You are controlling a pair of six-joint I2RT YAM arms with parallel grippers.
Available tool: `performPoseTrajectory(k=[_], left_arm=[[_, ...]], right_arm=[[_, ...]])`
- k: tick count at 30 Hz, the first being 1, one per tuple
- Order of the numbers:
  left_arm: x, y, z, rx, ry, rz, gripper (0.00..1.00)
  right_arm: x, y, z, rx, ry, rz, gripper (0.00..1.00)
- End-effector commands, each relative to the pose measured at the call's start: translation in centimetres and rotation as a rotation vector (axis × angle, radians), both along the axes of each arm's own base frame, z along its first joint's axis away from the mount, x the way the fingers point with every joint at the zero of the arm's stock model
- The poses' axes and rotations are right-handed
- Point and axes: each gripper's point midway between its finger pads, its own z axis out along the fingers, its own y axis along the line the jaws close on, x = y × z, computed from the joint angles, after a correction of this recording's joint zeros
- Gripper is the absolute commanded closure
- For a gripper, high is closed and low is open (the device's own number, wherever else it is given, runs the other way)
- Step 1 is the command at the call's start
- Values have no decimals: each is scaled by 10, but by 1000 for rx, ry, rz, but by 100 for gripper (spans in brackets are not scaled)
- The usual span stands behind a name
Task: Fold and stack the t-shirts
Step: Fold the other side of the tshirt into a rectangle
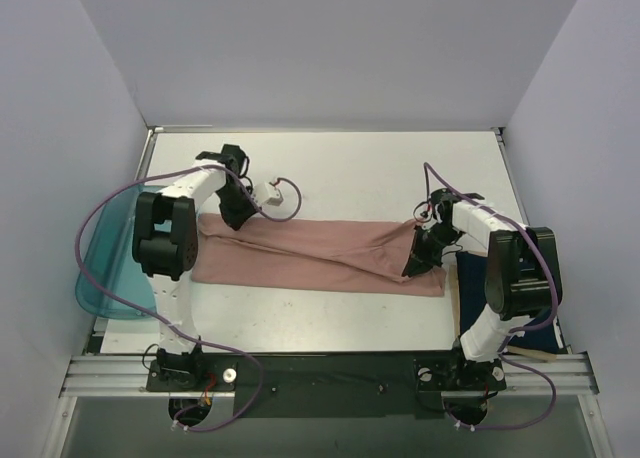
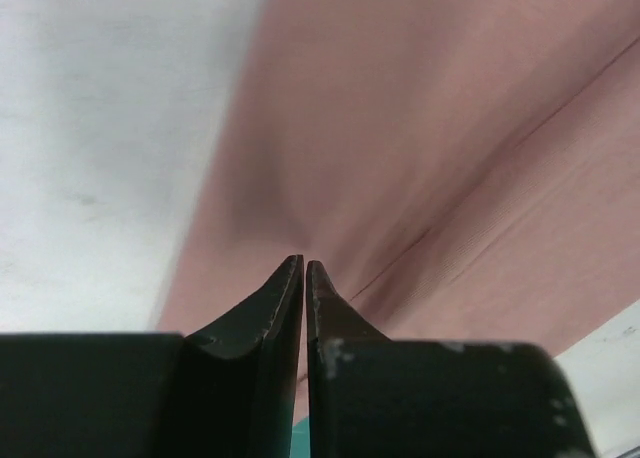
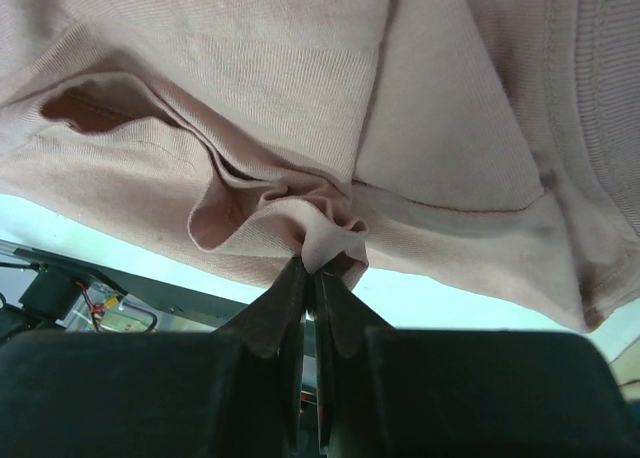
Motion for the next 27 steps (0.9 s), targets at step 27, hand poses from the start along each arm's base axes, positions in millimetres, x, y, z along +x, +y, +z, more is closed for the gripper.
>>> performPoseTrajectory(k=[27], left_arm=[[-76, -6, -14, -78, 34, -147, 71]], right_arm=[[-9, -5, -24, -37, 32, -68, 100]])
